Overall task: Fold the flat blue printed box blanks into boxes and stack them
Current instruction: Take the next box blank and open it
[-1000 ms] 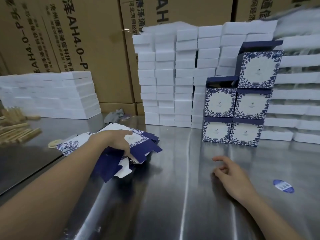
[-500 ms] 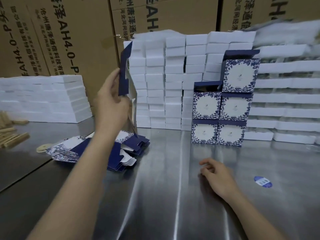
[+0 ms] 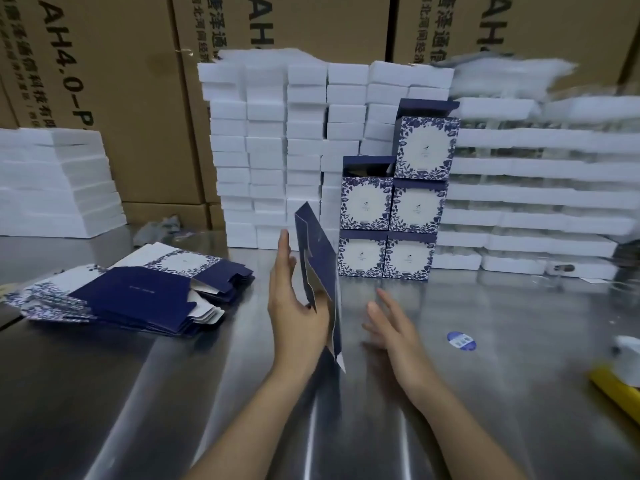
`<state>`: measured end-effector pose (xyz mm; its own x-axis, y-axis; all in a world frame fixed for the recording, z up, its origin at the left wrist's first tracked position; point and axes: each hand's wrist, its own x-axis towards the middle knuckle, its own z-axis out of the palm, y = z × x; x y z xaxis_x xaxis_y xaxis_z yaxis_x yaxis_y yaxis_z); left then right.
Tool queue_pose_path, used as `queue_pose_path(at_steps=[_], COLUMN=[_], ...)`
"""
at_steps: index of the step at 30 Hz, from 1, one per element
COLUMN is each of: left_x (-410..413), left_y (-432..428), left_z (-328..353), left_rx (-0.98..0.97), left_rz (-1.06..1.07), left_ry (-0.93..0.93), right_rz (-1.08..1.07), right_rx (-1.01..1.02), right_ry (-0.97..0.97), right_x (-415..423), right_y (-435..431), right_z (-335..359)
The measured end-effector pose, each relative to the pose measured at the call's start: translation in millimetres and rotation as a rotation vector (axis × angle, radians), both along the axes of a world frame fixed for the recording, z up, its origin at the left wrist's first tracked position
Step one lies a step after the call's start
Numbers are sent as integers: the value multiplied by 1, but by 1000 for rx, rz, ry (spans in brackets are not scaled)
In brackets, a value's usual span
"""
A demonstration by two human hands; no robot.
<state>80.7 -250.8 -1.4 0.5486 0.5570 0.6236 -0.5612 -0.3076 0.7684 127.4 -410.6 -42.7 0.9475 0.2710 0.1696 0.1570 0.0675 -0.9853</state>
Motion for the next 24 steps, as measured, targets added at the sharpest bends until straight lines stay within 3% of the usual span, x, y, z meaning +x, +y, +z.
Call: queue_pose_path(at_steps=[6,13,18,24], left_x=[-3,-5,-2,8], left_y=[-9,-8,-3,9], left_z=[-7,-10,-6,1], left_rx=[74,205,106,17], left_rz=[-135,-231,-291,-278], left_ry=[51,29,12,34], right_rz=[207,252,309,168], right_rx=[-133,-40,-81,-58], right_ry=[-61,-81,-145,-164], right_x=[-16,-31,-36,-32], right_y=[5,12,11,3], right_z=[19,35,41,50])
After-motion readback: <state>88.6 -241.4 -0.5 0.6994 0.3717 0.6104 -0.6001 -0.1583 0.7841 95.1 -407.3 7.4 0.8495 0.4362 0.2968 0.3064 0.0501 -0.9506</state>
